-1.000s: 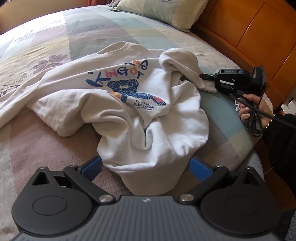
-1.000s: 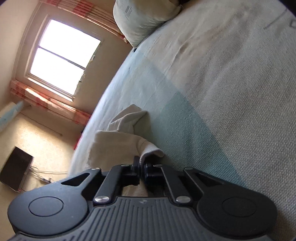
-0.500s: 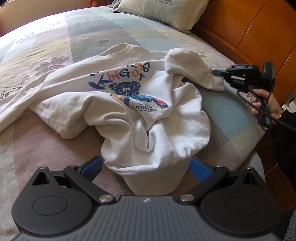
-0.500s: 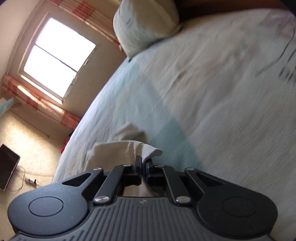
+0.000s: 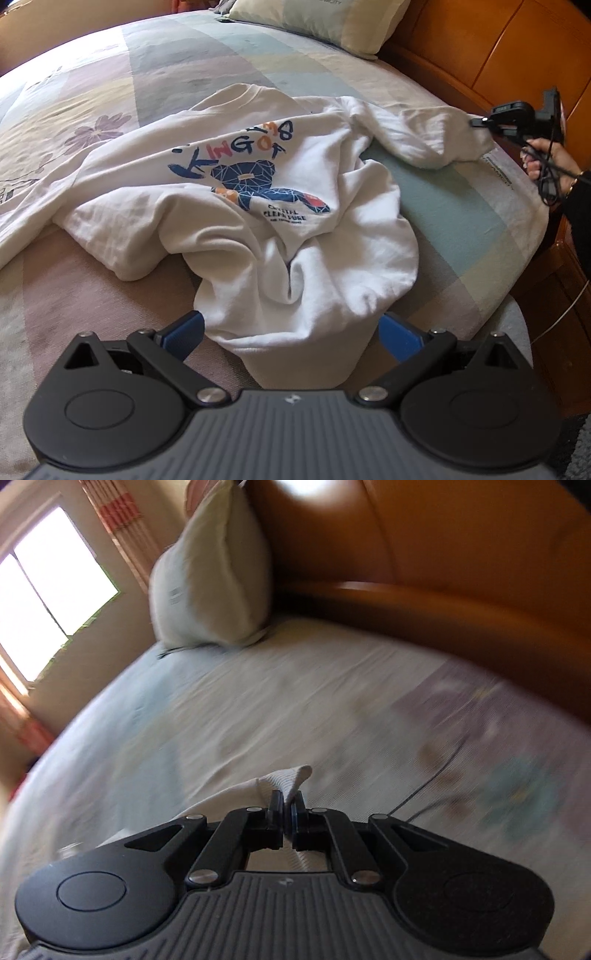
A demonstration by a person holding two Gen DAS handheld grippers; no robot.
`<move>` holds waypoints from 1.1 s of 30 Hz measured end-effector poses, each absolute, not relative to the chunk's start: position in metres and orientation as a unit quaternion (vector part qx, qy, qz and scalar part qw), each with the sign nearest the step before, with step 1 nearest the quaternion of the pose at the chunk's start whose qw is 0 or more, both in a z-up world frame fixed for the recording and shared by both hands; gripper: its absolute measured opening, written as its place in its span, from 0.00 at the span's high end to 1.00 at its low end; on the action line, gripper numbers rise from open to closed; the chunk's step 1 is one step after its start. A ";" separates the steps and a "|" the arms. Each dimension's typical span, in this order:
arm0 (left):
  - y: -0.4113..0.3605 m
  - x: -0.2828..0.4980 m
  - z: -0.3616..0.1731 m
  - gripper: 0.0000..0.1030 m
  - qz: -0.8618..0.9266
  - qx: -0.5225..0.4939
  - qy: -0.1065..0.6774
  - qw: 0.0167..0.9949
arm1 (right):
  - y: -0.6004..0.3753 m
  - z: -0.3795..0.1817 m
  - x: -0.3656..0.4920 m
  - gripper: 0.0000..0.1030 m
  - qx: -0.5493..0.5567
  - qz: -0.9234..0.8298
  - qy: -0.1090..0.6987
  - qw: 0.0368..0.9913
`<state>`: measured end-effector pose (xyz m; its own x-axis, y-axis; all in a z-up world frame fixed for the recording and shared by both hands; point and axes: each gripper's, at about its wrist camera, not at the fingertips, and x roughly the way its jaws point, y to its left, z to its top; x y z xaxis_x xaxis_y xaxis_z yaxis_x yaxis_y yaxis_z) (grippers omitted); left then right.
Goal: Fold clothes
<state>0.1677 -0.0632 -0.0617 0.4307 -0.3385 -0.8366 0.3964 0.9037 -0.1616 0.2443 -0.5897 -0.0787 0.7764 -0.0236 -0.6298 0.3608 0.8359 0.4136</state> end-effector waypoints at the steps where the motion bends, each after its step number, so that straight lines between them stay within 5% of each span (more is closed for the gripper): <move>1: -0.063 0.168 -0.062 0.02 -0.217 0.030 0.488 0.845 | -0.596 -0.076 0.244 0.95 0.263 -0.118 0.316 0.904; 12: -0.067 0.171 -0.062 0.02 -0.218 0.036 0.491 0.843 | -0.649 -0.061 0.220 0.94 0.246 -0.258 0.289 0.888; 14: -0.068 0.171 -0.062 0.02 -0.219 0.037 0.491 0.842 | -0.655 -0.063 0.213 0.84 0.254 -0.276 0.286 0.882; 24: -0.074 0.170 -0.062 0.02 -0.230 0.040 0.491 0.840 | -0.634 -0.078 0.196 0.70 0.294 -0.205 0.313 0.880; 33: -0.072 0.167 -0.060 0.02 -0.221 0.044 0.488 0.843 | -0.529 -0.076 0.253 0.36 0.179 -0.077 0.369 0.908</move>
